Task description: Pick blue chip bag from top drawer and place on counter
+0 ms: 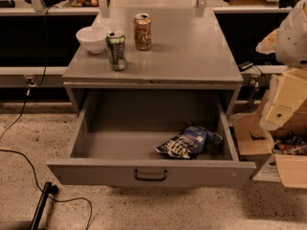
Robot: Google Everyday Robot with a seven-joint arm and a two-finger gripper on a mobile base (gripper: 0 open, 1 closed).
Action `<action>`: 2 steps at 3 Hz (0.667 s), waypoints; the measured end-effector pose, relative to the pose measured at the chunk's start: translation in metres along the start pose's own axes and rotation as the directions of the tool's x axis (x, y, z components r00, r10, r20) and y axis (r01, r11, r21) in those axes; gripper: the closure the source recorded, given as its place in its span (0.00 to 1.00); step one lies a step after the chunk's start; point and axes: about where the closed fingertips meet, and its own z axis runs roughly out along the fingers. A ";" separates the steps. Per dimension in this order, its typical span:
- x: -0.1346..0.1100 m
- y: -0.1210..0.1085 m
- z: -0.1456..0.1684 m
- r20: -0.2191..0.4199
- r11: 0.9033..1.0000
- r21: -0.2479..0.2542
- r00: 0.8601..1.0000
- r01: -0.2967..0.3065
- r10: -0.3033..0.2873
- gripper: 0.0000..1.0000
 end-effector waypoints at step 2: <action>-0.043 0.041 0.128 0.117 0.948 -0.158 0.958 0.278 -0.261 0.00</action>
Offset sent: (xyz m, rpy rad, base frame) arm 0.0108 0.1121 -0.2120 0.1002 0.1662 0.5232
